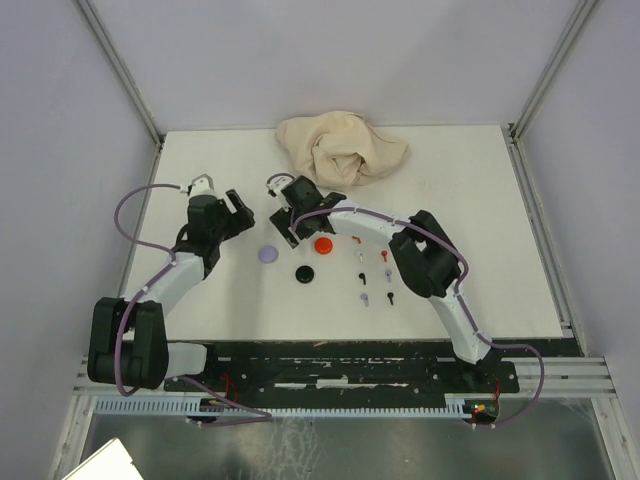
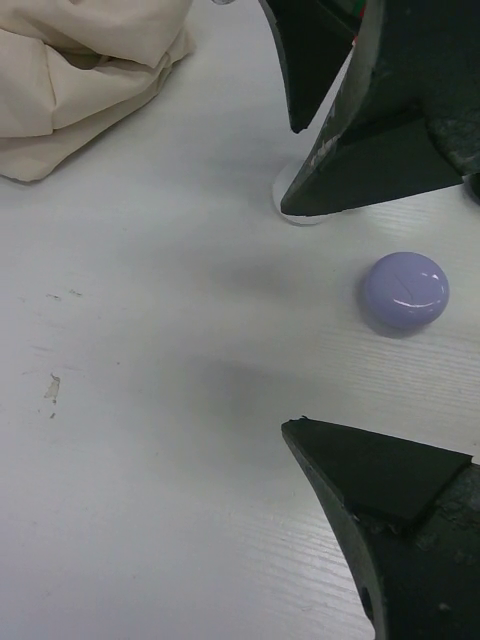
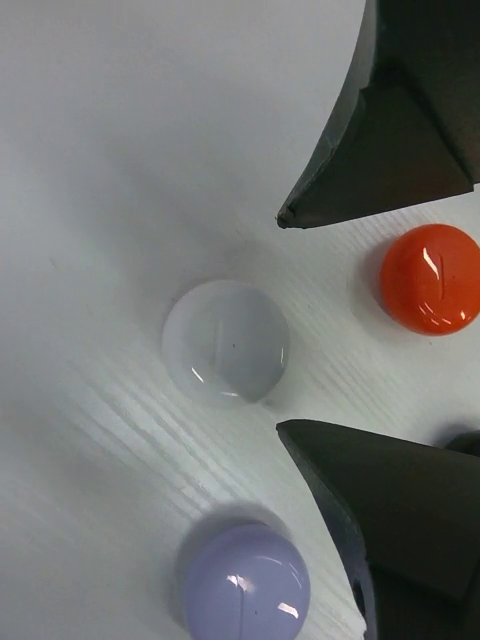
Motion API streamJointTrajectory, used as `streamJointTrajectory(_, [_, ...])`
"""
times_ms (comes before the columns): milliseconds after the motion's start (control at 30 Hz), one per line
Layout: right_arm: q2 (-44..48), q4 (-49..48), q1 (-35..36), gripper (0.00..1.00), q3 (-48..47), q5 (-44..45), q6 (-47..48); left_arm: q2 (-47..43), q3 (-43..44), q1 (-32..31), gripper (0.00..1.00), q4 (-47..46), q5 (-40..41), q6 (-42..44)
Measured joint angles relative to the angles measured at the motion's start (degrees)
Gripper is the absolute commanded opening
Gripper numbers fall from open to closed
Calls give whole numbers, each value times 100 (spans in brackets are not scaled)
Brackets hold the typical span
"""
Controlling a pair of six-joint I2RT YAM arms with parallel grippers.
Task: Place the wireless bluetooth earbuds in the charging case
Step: Pick up the charging case at the center of the board.
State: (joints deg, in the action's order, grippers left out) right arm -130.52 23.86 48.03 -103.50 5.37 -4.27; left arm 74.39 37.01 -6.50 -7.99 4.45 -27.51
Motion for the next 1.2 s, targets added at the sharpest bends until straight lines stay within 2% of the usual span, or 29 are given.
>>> streamJointTrajectory(233, [-92, 11, -308, 83, -146, -391, -37, -4, 50, 0, 88, 94, 0, 0])
streamJointTrajectory(600, [-282, 7, -341, 81, -275, -898, -11, 7, 72, 0, 88, 190, 4, 4])
streamJointTrajectory(1200, [-546, 70, -326, 71, -640, -944, 229, 140, 94, 2, 88, 192, 17, 7])
